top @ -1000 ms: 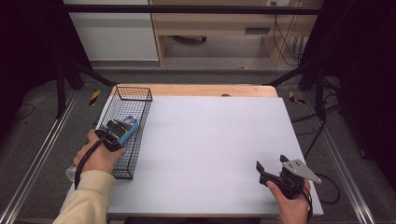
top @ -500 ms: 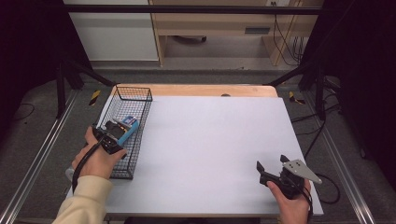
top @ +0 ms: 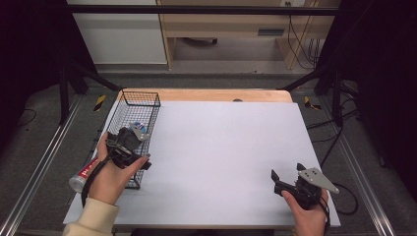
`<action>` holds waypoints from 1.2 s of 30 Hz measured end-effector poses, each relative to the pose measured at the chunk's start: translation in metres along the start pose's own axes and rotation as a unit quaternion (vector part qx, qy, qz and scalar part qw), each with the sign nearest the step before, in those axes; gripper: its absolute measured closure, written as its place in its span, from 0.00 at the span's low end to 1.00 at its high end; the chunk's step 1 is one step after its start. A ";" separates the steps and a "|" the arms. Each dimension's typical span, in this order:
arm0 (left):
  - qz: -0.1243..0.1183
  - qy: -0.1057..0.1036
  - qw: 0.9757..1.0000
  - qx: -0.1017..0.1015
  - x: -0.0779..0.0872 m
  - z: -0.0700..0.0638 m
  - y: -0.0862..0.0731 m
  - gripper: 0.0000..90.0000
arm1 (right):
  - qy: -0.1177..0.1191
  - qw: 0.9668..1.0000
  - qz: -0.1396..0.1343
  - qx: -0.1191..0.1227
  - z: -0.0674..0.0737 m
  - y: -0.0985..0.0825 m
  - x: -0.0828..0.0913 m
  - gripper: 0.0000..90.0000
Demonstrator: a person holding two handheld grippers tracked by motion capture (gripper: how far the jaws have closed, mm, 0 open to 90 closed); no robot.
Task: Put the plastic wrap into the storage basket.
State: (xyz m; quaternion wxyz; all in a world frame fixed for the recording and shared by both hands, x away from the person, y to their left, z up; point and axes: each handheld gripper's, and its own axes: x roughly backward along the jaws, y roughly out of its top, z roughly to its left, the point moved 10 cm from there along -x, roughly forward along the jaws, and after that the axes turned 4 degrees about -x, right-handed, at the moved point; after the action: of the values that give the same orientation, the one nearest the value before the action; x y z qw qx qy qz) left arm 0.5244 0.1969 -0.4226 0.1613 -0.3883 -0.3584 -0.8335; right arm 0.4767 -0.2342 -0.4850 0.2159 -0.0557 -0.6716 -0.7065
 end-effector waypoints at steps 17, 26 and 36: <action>-0.083 -0.090 0.991 -0.062 -0.022 -0.095 0.048 0.06 | -0.012 1.000 0.007 0.012 -0.002 -0.002 -0.001 0.08; -0.098 -0.146 0.983 -0.051 -0.046 -0.124 0.038 0.07 | -0.013 1.000 0.017 0.010 -0.002 -0.005 -0.002 0.06; -0.144 -0.176 0.973 -0.042 -0.059 -0.140 0.028 0.07 | -0.013 0.998 0.059 0.006 -0.005 -0.018 -0.009 0.04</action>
State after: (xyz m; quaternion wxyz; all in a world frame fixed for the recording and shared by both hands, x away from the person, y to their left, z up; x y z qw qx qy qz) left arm 0.5037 0.0758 -0.5156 -0.0426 -0.4799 -0.3982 -0.7806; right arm 0.4786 -0.2371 -0.5053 0.2482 -0.1031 -0.6744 -0.6877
